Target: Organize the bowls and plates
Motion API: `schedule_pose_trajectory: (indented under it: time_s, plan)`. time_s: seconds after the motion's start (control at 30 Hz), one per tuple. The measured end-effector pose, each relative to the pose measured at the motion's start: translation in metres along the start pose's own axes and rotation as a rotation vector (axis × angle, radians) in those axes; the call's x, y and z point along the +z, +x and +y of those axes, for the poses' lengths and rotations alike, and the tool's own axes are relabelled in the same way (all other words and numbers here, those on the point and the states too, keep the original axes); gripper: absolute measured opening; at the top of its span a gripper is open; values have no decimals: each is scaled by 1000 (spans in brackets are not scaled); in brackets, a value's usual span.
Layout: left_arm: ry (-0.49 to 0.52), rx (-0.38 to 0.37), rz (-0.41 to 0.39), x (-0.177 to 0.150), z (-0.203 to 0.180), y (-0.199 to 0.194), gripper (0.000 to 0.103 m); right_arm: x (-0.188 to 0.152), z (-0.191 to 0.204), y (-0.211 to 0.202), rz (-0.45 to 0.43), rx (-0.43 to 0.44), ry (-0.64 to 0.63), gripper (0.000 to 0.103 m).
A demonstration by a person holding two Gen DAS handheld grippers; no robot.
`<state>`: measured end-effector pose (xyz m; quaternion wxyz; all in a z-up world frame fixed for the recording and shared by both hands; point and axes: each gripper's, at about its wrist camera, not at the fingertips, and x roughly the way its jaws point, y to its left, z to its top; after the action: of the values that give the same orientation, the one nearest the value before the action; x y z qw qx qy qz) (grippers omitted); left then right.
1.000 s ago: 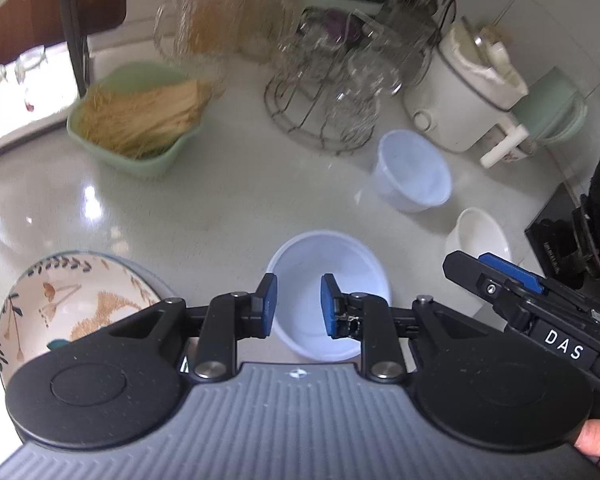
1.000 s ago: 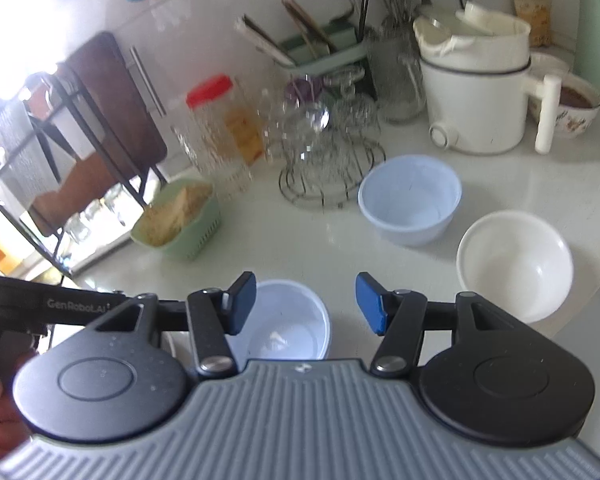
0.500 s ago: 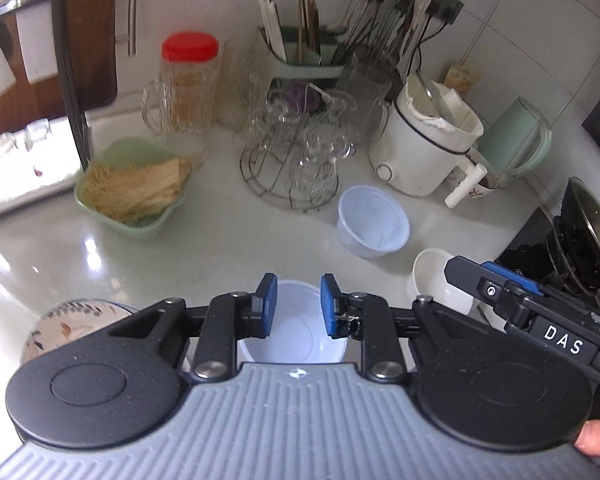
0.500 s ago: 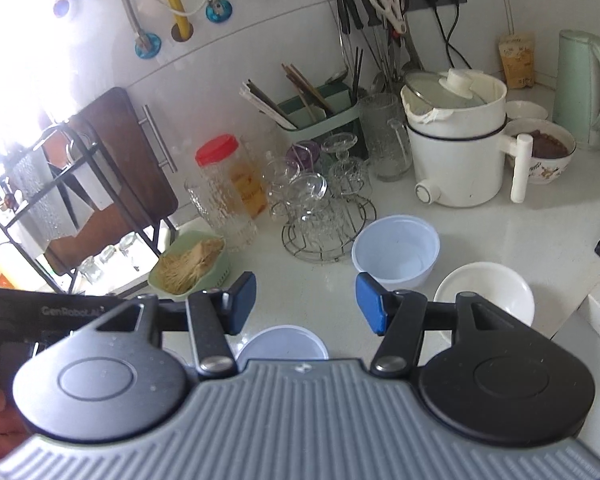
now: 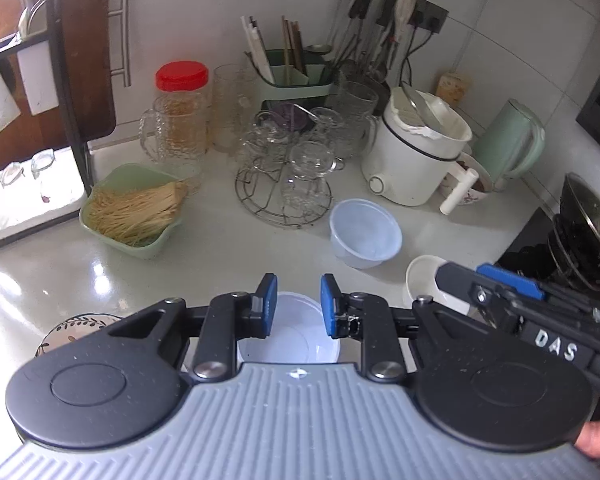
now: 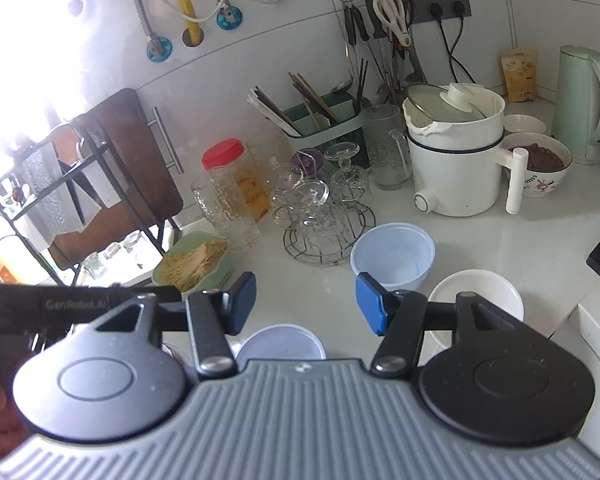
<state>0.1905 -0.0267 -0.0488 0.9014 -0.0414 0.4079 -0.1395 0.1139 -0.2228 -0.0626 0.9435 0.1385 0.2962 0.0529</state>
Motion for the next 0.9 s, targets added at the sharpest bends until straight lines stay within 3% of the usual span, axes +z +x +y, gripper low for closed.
schedule_pose_trajectory:
  time_s: [0.13,0.53,0.7,0.9]
  plan:
    - [41,18,-15,-7,-19,2,27,-4,-8,-4,-21,-25,-20,59]
    - [25,5,-1,-21,-74,26,27,-12,-68,-25,-1,-62,1,59]
    - [4,11,7,-25,-81,29,27,-19,-68,-35,-8,-74,-64,59]
    - [2,15,-3,-20,-73,31,27,-18,-70,-30,8,-78,-33,59]
